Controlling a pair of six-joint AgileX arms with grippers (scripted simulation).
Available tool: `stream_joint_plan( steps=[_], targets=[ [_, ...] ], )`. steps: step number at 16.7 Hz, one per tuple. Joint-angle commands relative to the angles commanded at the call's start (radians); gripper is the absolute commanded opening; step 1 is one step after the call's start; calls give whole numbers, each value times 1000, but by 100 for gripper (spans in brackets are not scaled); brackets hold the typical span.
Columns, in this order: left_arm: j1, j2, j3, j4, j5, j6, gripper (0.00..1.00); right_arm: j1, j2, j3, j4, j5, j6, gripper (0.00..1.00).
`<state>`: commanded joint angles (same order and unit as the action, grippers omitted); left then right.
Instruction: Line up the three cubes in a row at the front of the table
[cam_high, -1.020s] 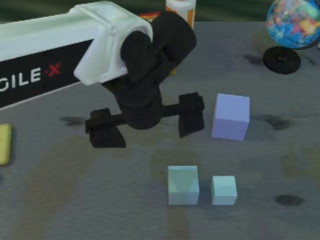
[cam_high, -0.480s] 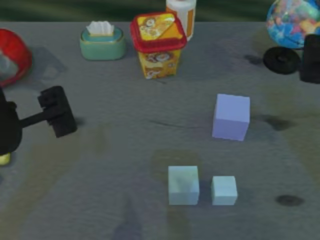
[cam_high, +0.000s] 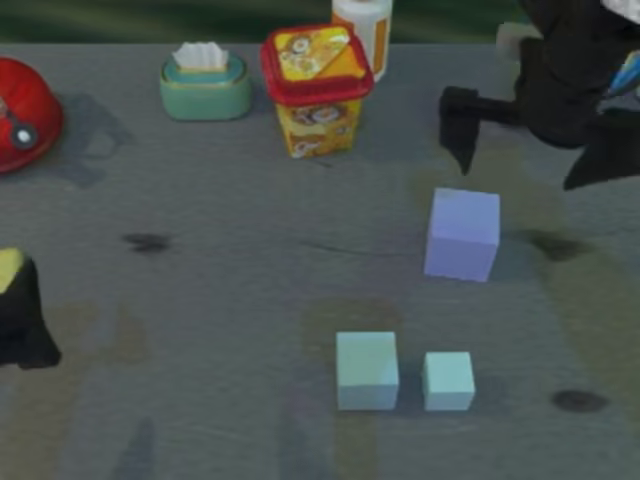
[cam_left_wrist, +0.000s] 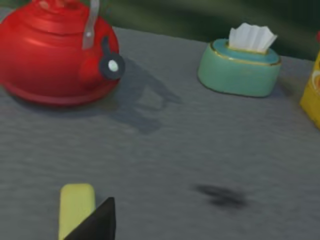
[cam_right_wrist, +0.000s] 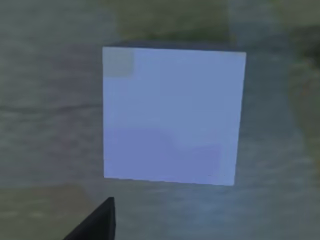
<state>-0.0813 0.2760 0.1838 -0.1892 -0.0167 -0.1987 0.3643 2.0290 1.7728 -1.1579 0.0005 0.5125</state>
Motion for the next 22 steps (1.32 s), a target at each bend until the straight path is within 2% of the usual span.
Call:
stream_joint_plan(
  steps=[6,13,22],
  targets=[
    [96,-260,-174,177,16,185,100,52,277,282,-151,3,73,100],
    [101,-276,-184,189,17,199,100,51,295,294,-155,3,77,100],
    [101,-276,-184,189,17,199,100,57,363,68,140,5,80,100]
  ],
)
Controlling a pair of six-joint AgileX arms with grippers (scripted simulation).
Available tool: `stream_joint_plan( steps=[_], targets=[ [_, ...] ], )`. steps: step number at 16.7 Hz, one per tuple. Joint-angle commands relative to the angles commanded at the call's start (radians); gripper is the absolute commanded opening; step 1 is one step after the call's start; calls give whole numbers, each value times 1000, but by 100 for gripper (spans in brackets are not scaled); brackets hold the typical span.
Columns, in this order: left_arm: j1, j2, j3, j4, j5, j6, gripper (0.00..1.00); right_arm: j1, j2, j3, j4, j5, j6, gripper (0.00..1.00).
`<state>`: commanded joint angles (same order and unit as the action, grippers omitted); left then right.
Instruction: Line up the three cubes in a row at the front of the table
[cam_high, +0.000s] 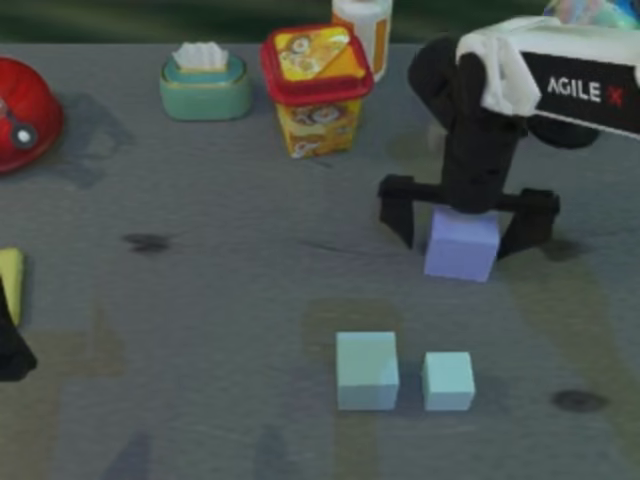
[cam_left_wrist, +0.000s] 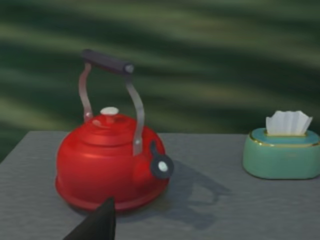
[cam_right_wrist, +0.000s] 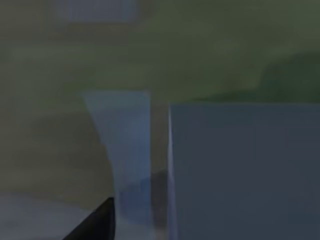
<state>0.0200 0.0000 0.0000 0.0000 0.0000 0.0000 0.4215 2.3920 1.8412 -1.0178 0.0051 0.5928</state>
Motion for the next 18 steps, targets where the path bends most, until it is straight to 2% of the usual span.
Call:
stream_joint_plan(
  steps=[4,17,18],
  targets=[
    [0,0,0,0,0,0,100,0,3,-8,9,0,0,100],
    [0,0,0,0,0,0,100,0,3,-8,9,0,0,2],
    [0,0,0,0,0,0,100,0,3,-8,9,0,0,0]
  ],
)
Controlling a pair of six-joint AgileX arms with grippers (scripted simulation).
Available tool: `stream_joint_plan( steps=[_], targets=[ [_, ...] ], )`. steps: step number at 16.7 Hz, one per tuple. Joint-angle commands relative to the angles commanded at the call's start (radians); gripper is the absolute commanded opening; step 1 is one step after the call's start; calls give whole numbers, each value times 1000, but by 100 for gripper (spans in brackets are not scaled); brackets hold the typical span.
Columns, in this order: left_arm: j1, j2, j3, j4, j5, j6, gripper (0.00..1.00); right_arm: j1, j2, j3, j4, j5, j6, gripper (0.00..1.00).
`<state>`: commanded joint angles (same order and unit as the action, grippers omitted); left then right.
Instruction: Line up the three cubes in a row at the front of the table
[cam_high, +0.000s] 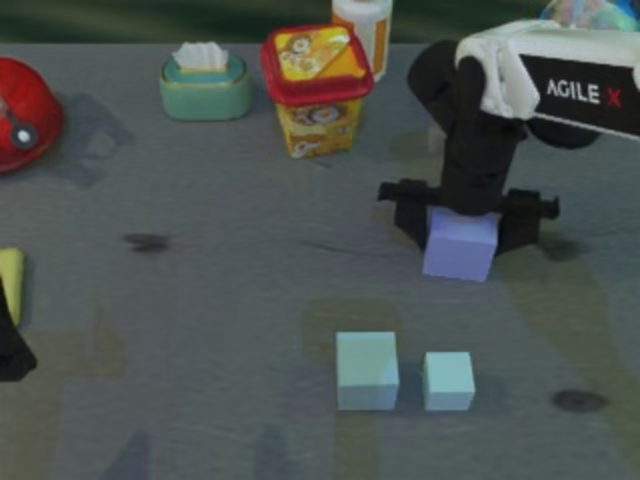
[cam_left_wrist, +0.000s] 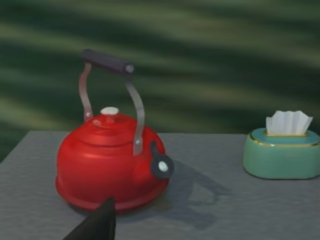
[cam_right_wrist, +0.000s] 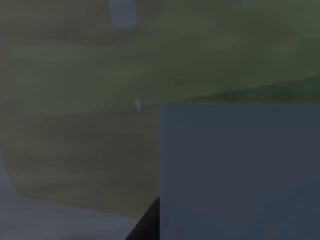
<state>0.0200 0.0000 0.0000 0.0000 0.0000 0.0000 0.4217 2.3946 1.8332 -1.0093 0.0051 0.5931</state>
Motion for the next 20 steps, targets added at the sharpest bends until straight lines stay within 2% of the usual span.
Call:
stream_joint_plan(
  steps=[9,16,20],
  targets=[
    [0,0,0,0,0,0,100,-3,-8,3,-5,3,-1,0],
    [0,0,0,0,0,0,100,5,-62,159,-222,3,-2,0],
    [0,0,0,0,0,0,100,5,-70,173,-238,3,-3,0]
  ],
)
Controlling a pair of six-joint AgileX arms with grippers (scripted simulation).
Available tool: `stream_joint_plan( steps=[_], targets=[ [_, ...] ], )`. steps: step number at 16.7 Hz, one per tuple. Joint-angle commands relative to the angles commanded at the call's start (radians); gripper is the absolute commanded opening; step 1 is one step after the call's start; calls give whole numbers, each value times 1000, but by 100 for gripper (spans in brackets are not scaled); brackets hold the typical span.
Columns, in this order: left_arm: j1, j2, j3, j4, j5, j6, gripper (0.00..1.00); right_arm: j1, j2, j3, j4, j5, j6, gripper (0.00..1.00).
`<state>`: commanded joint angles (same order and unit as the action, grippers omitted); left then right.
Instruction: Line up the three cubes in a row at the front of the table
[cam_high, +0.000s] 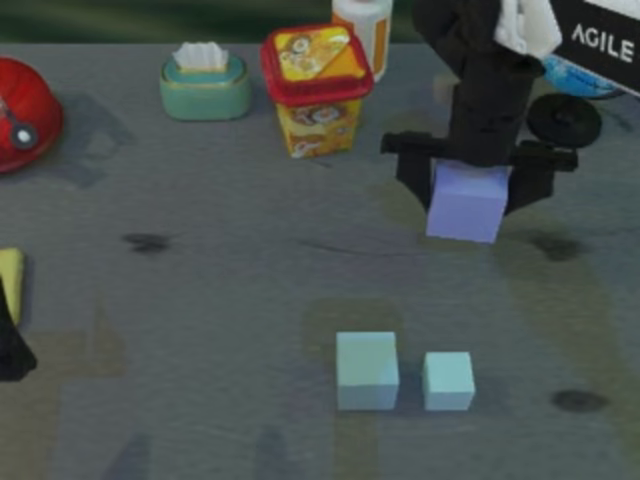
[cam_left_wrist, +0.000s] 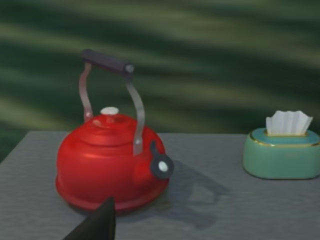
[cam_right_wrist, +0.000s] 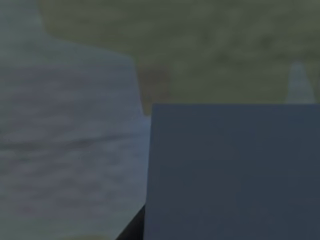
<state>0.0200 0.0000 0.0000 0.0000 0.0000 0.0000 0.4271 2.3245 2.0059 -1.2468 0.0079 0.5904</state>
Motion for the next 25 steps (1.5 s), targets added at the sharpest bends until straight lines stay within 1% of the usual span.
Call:
stream_joint_plan(
  steps=[2,3,5,7,12,14,15,17,21,25],
  targets=[
    [0,0,0,0,0,0,100,-3,4,0,2,0,4,0],
    [0,0,0,0,0,0,100,10,7,6,-2,-1,14,0],
    [0,0,0,0,0,0,100,67,17,32,-17,-1,57,0],
    [0,0,0,0,0,0,100,157,30,66,-40,-1,123,0],
    [0,0,0,0,0,0,100,443,63,153,-105,-1,312,0],
    [0,0,0,0,0,0,100,519,66,179,-120,0,369,0],
    [0,0,0,0,0,0,100,542,66,187,-124,0,387,0],
    [0,0,0,0,0,0,100,556,65,192,-127,0,400,0],
    [0,0,0,0,0,0,100,554,63,186,-121,-1,400,0],
    [0,0,0,0,0,0,100,553,77,95,-14,0,401,0]
  ],
)
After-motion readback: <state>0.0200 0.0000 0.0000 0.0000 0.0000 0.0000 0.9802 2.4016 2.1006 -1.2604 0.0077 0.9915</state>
